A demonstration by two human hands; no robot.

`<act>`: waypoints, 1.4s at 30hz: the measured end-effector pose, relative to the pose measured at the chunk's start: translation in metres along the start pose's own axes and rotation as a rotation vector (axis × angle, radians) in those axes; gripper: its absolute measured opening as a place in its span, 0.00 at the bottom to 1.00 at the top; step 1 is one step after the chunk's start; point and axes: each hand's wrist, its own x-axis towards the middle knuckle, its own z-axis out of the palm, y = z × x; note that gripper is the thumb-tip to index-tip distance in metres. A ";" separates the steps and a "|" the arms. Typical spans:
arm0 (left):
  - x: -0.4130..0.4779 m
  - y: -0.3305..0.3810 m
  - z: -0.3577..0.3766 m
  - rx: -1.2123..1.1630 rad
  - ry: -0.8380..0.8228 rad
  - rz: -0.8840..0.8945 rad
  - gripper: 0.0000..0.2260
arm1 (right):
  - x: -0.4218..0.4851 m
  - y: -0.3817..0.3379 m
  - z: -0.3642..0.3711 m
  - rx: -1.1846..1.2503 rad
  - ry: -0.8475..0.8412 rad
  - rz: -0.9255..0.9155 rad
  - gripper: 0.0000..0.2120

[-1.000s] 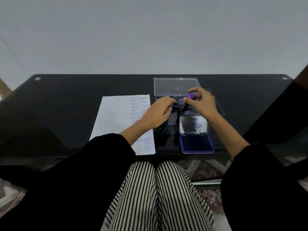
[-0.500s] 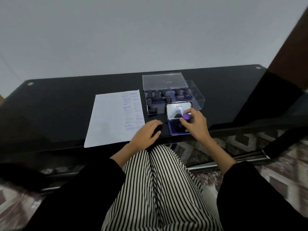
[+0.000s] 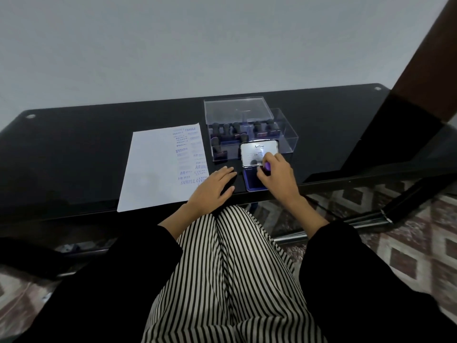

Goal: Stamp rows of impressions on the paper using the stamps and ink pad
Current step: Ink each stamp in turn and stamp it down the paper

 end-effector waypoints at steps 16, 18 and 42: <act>0.000 0.000 -0.002 -0.005 -0.010 0.008 0.21 | 0.014 0.002 0.010 -0.436 0.254 -0.135 0.09; 0.000 0.000 -0.003 -0.002 -0.013 0.016 0.21 | 0.018 0.001 0.009 -0.434 0.249 -0.132 0.09; -0.001 0.004 -0.008 0.026 -0.037 0.007 0.22 | 0.028 0.000 0.003 -0.352 0.013 -0.027 0.07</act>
